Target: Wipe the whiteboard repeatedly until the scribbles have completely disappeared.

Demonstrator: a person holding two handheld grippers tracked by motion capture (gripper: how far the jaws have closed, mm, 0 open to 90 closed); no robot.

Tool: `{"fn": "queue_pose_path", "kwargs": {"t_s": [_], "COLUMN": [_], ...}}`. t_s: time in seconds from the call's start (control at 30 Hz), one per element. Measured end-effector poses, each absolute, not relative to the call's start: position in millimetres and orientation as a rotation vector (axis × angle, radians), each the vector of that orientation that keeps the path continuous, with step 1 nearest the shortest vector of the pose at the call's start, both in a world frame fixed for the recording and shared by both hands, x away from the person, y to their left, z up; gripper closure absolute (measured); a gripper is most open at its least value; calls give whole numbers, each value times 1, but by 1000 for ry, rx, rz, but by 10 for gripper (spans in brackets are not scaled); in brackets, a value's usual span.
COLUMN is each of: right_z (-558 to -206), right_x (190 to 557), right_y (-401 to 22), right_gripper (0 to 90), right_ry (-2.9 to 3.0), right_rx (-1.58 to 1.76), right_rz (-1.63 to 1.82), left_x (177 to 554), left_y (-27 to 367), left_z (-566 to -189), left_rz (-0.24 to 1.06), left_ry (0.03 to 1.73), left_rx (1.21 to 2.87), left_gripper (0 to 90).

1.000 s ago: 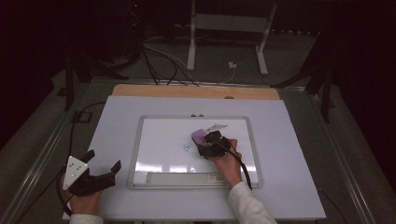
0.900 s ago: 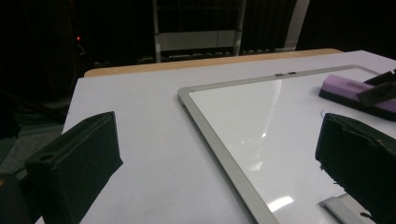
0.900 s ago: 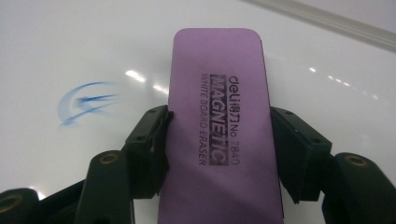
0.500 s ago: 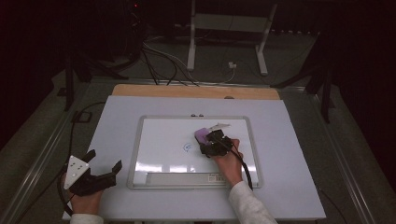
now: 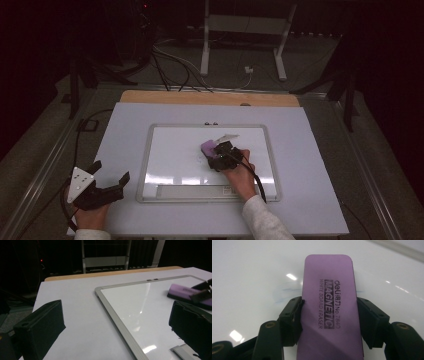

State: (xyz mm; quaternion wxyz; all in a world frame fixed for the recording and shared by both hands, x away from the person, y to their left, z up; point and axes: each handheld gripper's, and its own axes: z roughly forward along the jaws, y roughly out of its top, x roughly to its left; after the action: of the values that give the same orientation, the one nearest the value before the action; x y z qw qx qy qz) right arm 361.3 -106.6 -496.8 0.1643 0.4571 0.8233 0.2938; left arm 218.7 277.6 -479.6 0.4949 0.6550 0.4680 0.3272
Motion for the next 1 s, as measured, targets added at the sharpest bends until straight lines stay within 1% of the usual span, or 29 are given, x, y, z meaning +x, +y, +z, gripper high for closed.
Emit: {"fn": "queue_pose_path", "kwargs": {"t_s": [0.07,0.13,0.43,0.6,0.77,0.87,1.0], "right_z": [-497,-496,-496,-495,-496,-495,-495], "right_x": [367,366,342,348,367,363,350], "right_y": [-113,-110,-73,-79,-105,-101,-81], "right_gripper": [407,407,407,408,408,407,407], "right_ry": [2308,2303,2472,2429,2310,2326,2419], "right_rx": [1358,1343,1173,1190,1363,1327,1237], "right_rz": [830,809,883,839,792,790,843], "left_x": [219,219,220,219,219,220,220], "left_y": [277,277,275,277,277,276,275], "left_z": [-479,-480,-480,-479,-479,-480,-479], "left_rz": [792,789,785,788,783,780,782], "left_ry": [1133,1132,1131,1132,1134,1133,1129], "left_rx": [1588,1587,1587,1582,1578,1581,1585], "left_gripper": [8,8,8,8,8,8,8]}}
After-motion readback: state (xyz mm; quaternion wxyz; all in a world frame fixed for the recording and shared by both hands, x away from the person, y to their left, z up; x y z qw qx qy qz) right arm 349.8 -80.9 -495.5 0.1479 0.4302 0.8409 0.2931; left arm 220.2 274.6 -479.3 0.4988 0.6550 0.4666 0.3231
